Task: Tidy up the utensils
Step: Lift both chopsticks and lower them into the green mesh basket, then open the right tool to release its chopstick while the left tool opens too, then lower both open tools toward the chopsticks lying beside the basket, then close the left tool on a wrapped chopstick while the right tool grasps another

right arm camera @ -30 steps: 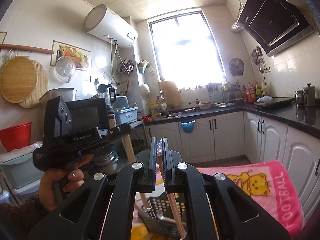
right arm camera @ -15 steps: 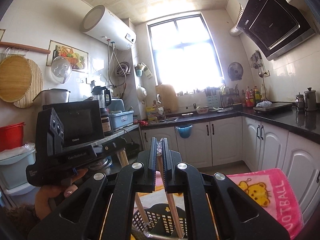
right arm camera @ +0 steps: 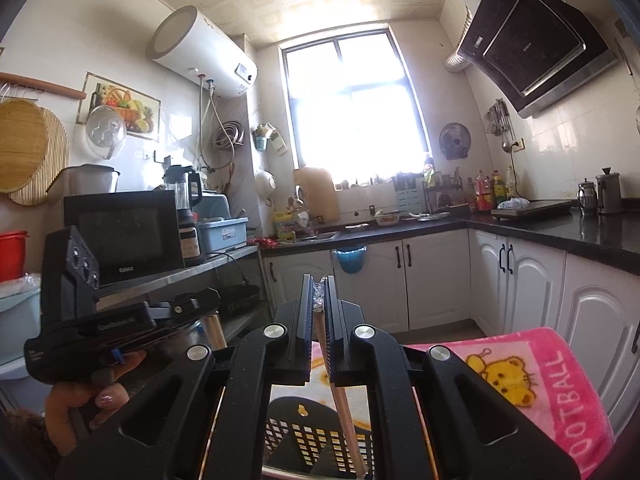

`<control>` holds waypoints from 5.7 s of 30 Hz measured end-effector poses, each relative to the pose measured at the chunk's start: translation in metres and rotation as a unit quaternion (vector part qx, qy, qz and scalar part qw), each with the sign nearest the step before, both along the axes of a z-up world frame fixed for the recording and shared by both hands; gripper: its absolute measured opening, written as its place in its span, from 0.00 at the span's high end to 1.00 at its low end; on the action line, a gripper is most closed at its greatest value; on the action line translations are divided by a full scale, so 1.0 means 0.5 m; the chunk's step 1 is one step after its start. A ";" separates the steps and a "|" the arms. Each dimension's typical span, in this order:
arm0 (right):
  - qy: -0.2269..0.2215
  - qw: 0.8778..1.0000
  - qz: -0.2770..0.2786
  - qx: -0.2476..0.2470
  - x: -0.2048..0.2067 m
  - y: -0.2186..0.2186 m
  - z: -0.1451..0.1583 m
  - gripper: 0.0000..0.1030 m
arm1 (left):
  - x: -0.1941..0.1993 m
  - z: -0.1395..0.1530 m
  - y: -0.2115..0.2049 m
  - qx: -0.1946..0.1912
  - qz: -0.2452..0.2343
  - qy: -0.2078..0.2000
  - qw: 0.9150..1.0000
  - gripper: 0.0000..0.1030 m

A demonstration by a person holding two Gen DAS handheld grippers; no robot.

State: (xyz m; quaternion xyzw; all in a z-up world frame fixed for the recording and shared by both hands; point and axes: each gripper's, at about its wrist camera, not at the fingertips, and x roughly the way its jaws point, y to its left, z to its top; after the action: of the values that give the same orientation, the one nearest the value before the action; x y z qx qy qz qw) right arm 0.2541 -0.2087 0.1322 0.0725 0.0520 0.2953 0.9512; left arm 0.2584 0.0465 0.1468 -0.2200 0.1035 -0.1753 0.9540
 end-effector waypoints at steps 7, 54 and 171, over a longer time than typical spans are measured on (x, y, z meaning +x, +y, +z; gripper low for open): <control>0.009 1.000 -0.014 0.004 0.005 -0.003 -0.037 0.94 | -0.004 -0.033 -0.006 -0.008 -0.009 -0.001 1.000 0.99; 0.136 0.987 -0.077 -0.029 -0.142 -0.094 -0.146 0.35 | -0.125 -0.082 0.005 -0.006 -0.020 0.062 0.998 0.26; 0.407 0.906 -0.010 -0.117 -0.065 -0.025 -0.436 0.92 | -0.218 -0.409 -0.086 0.042 -0.137 0.326 0.934 0.93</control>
State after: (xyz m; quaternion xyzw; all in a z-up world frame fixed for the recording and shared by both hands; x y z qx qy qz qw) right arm 0.2216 -0.2210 -0.0858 0.0747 0.4684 0.2228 0.8517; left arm 0.1496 0.0034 -0.0575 -0.2088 0.4451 -0.2189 0.8428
